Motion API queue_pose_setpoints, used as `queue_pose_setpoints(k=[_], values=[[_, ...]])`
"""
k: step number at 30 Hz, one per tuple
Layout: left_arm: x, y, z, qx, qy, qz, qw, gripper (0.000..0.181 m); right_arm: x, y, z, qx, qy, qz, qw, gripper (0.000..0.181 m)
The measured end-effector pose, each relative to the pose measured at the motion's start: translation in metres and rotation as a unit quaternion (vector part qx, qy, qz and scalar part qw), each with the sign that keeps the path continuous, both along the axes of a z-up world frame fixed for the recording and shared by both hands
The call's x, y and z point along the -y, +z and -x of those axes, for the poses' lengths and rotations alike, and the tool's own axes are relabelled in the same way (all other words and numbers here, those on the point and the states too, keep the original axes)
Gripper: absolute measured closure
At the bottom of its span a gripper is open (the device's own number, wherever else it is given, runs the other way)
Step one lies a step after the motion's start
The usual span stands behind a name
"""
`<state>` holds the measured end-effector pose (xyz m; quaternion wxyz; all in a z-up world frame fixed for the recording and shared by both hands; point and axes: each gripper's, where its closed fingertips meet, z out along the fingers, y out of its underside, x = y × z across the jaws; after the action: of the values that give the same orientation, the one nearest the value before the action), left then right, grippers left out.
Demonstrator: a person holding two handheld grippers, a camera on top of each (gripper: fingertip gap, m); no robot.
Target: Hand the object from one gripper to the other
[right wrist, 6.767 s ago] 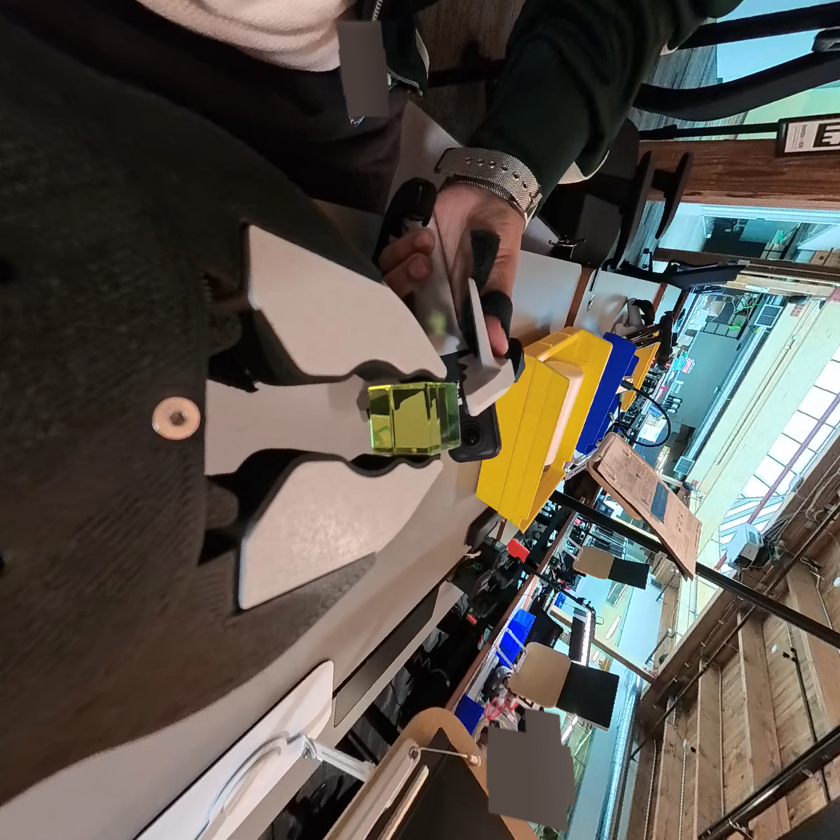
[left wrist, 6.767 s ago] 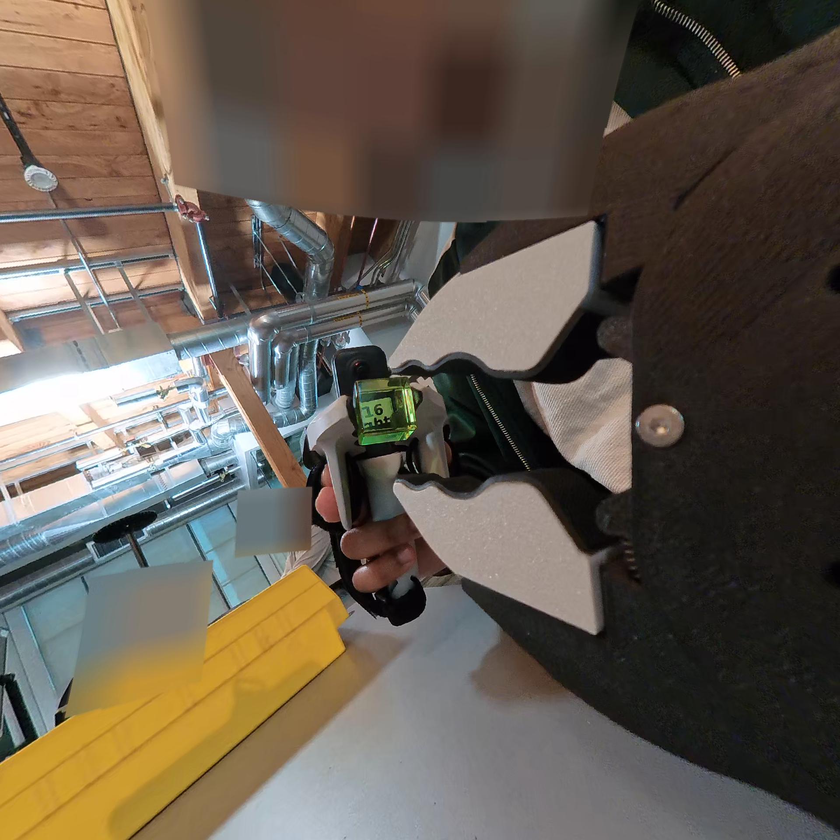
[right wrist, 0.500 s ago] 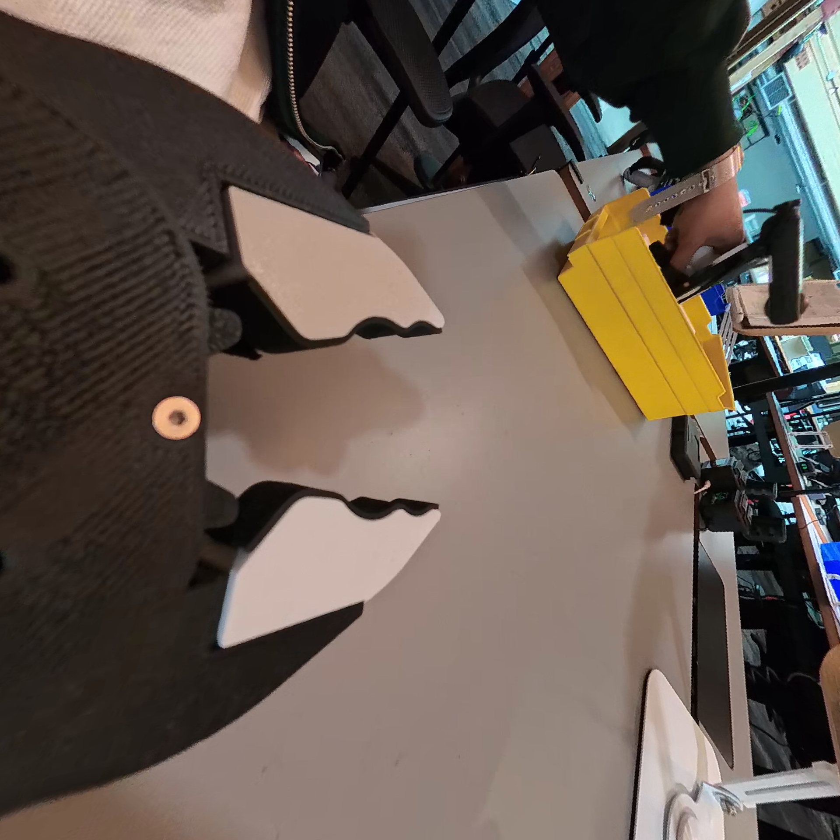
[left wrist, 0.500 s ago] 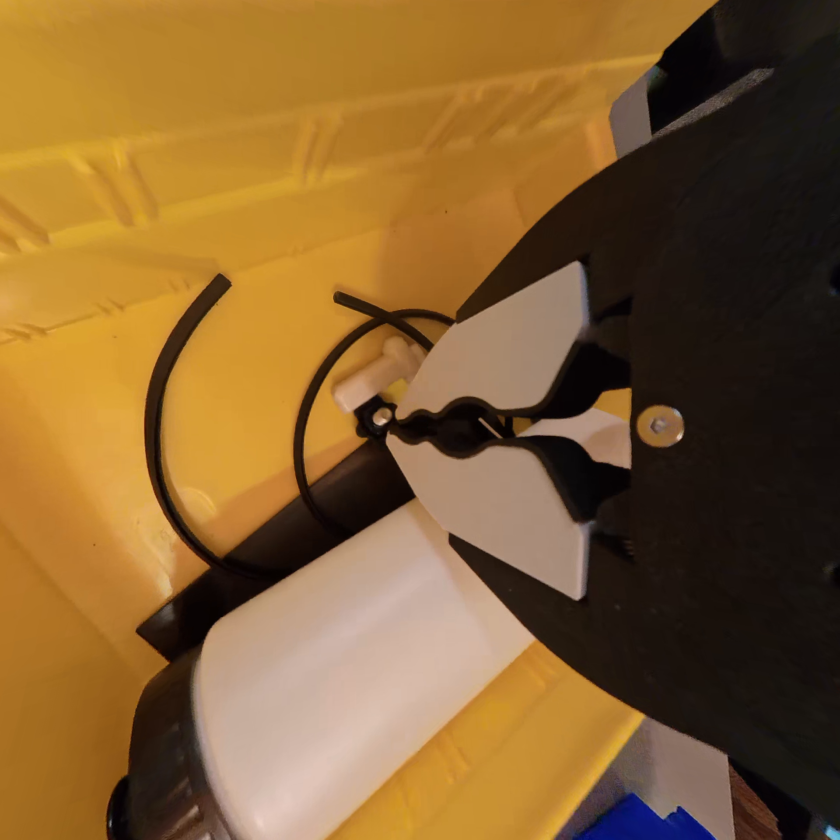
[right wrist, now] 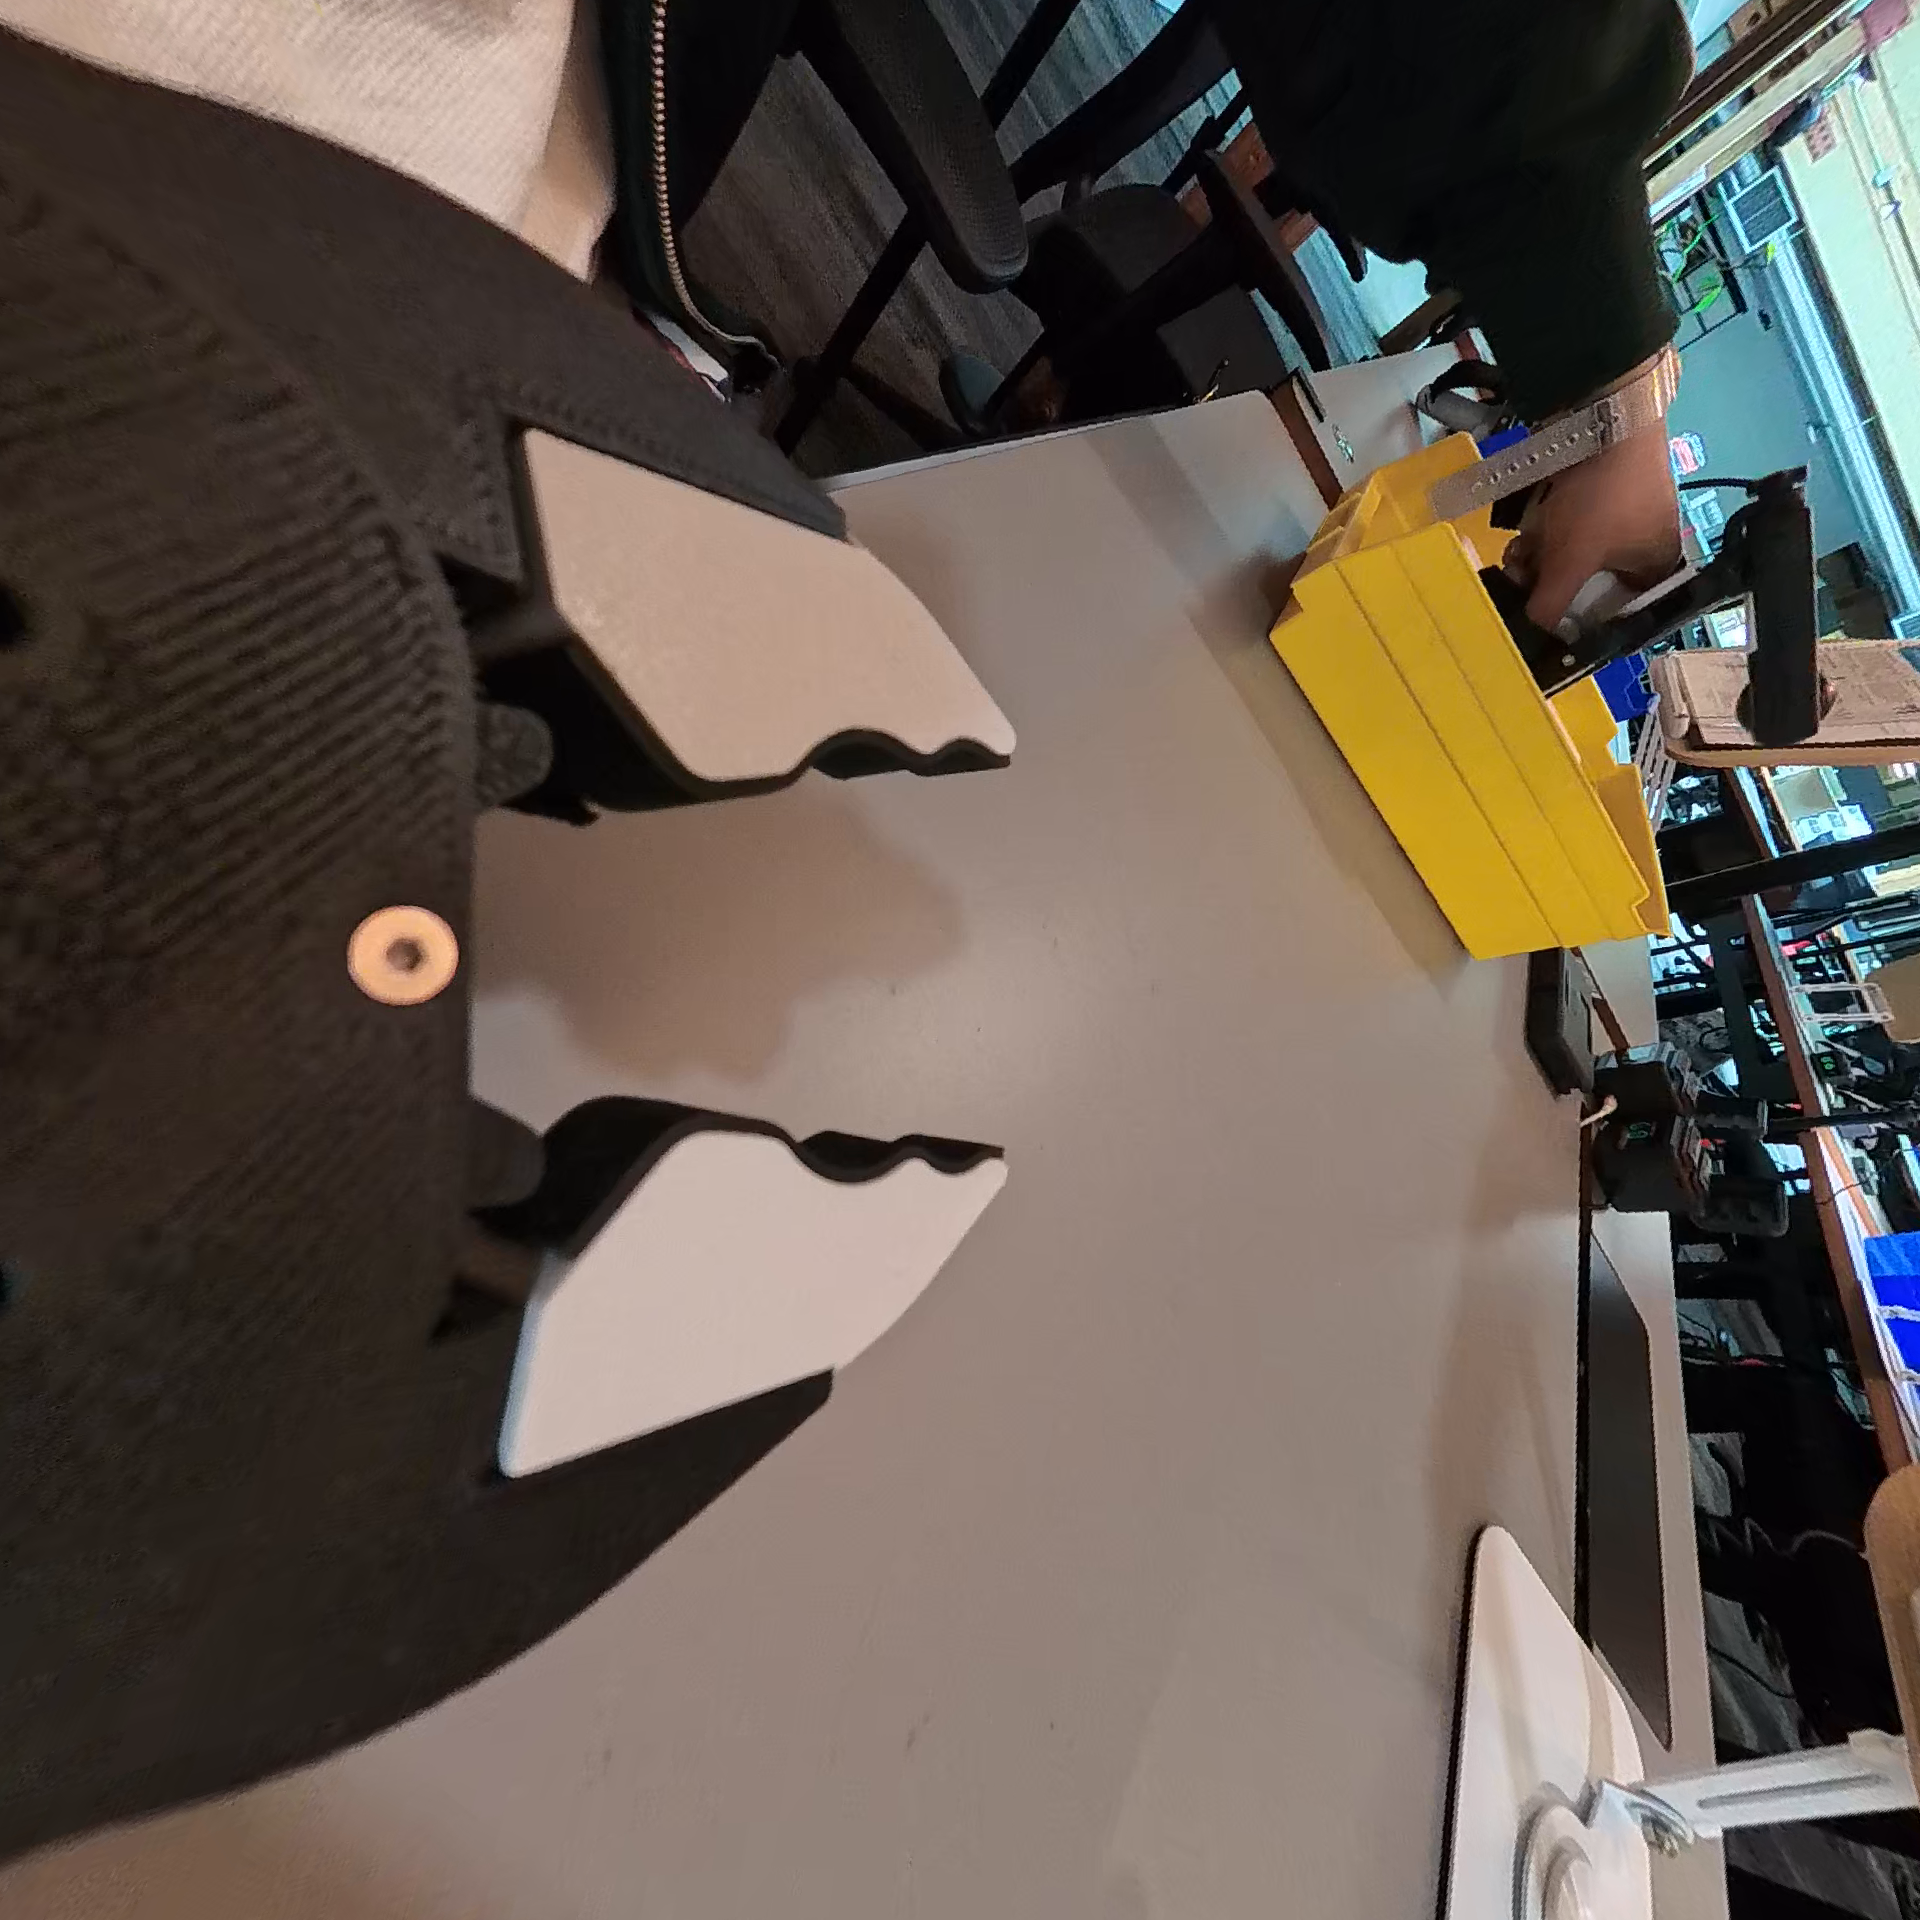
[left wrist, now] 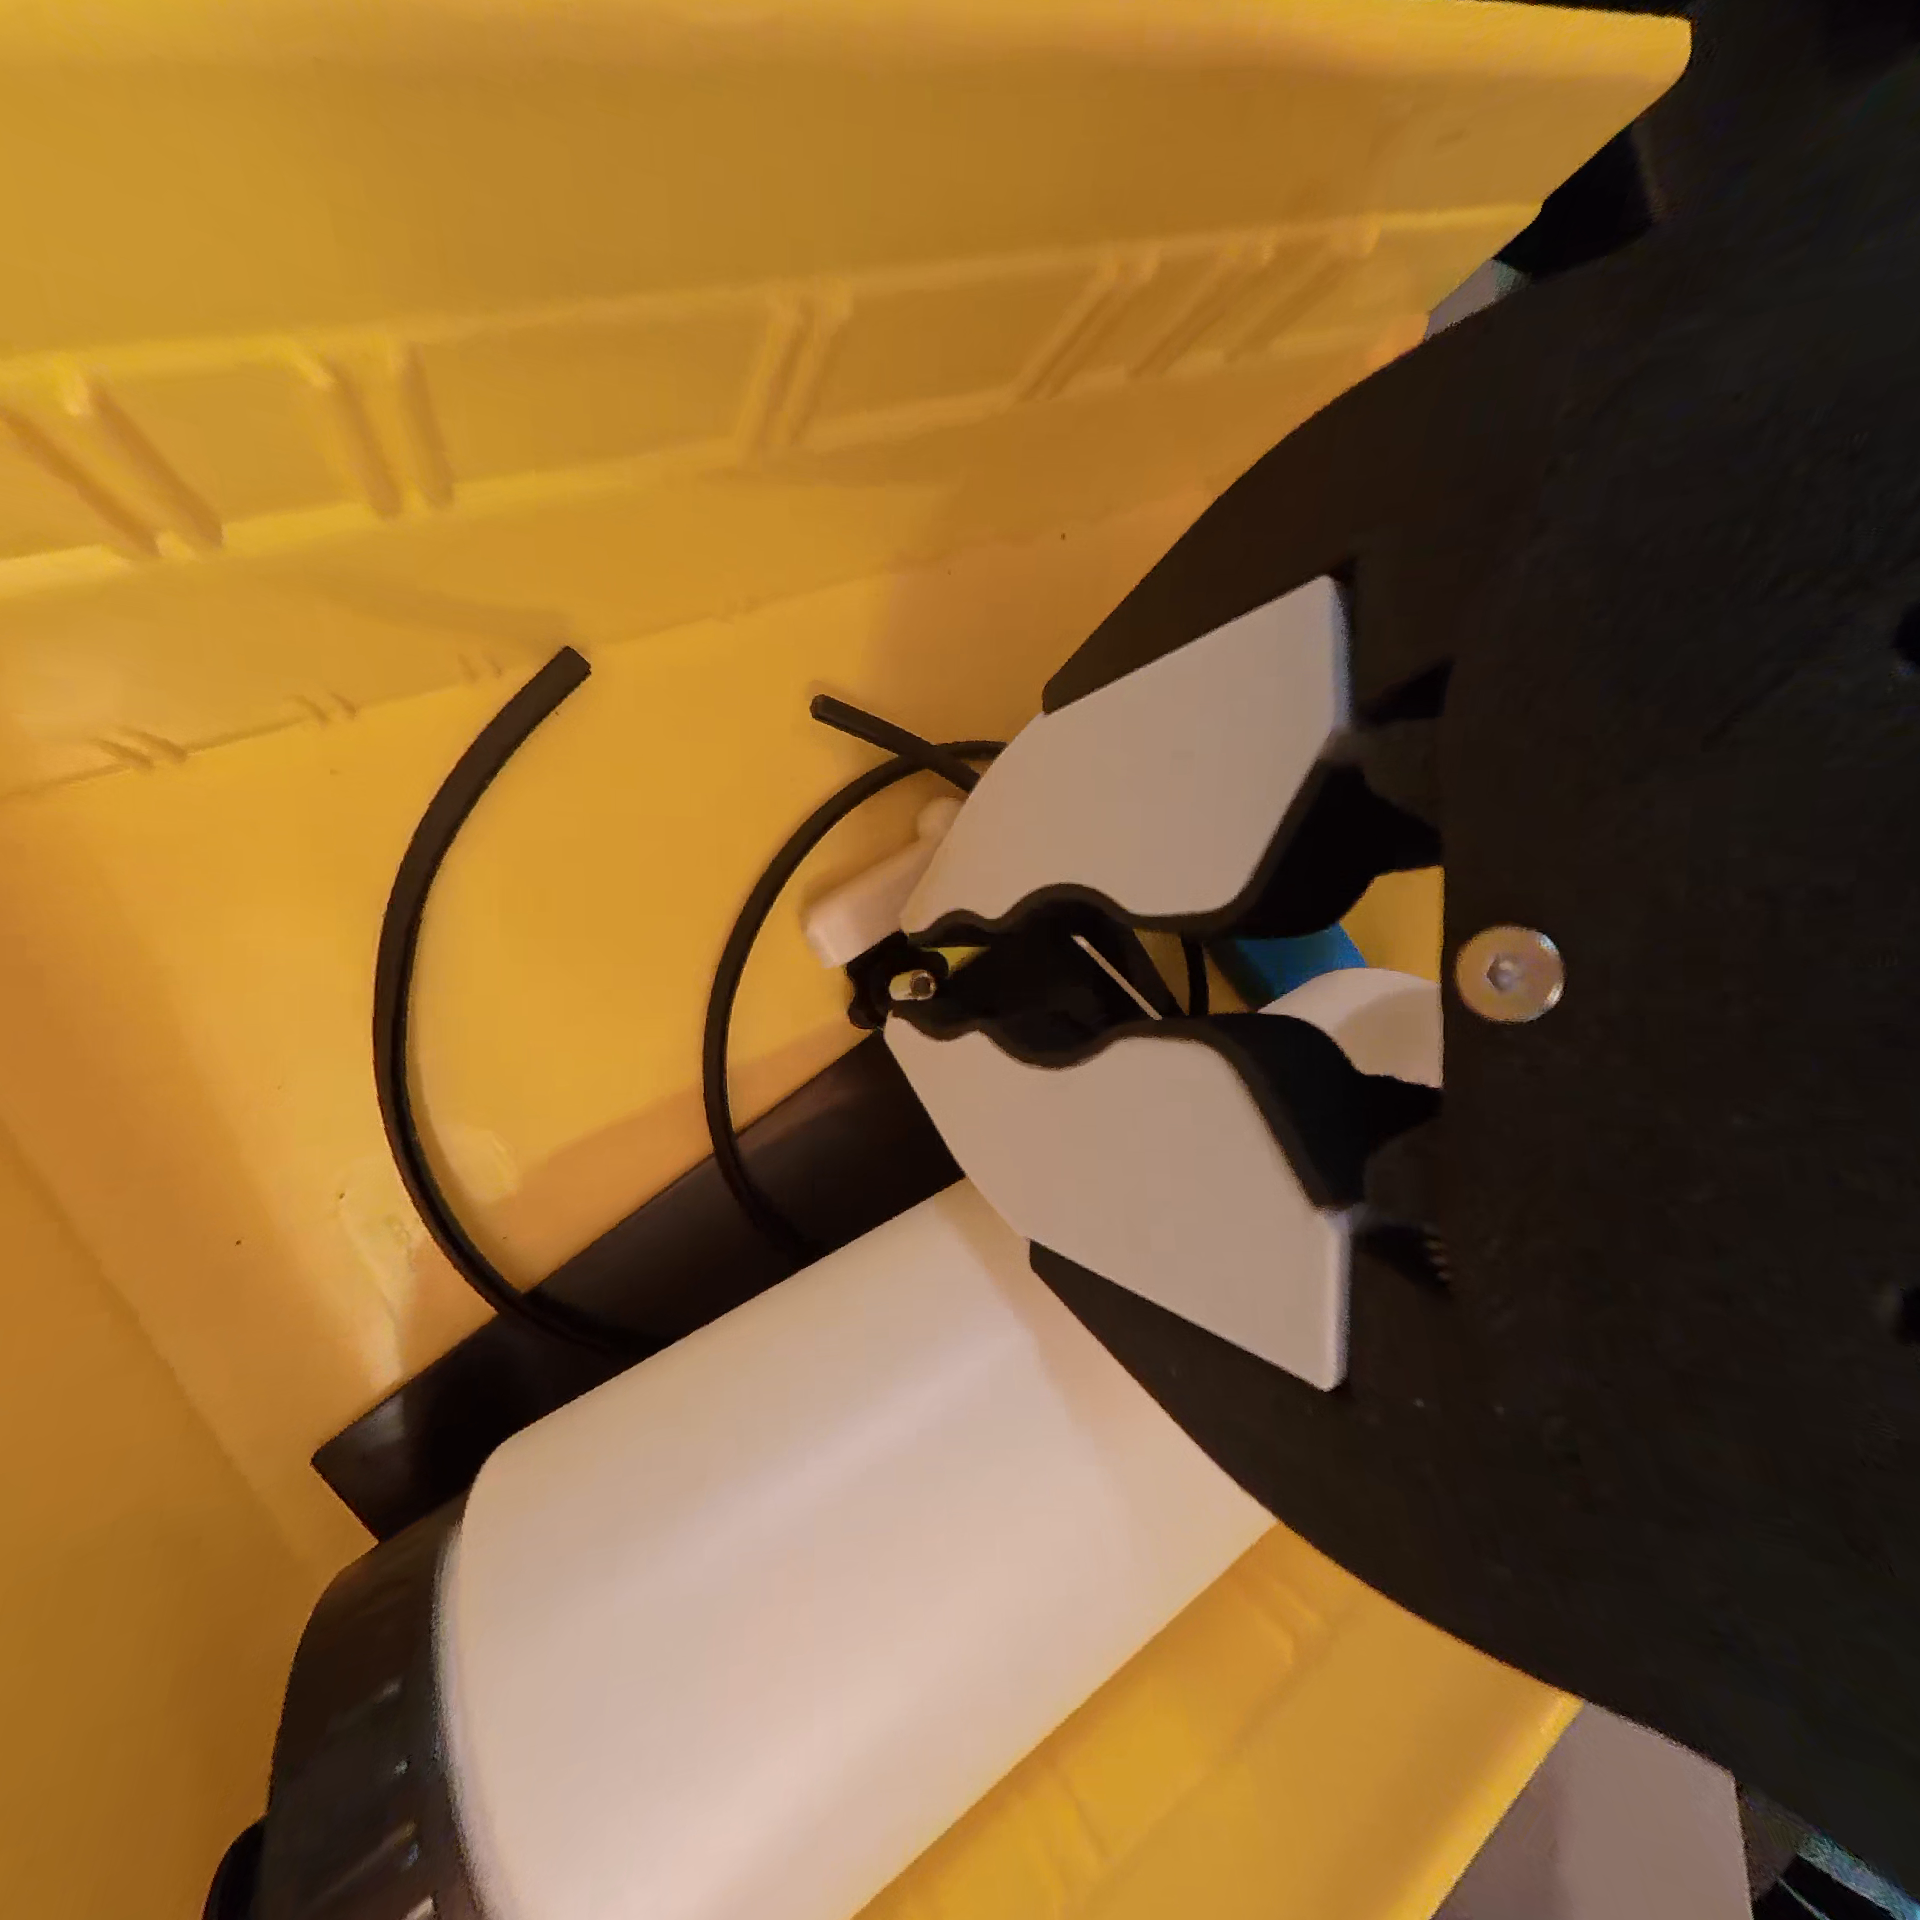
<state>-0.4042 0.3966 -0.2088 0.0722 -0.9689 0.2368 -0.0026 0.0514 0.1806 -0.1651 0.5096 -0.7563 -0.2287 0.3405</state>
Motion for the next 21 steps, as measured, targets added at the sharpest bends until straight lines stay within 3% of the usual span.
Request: queue_pose_setpoints(k=[21], values=[[0.003,-0.016,0.003,-0.064,-0.01,0.049,0.997,0.171,0.002,0.002,0.003,-0.013,0.006,0.004,1.0,0.114]])
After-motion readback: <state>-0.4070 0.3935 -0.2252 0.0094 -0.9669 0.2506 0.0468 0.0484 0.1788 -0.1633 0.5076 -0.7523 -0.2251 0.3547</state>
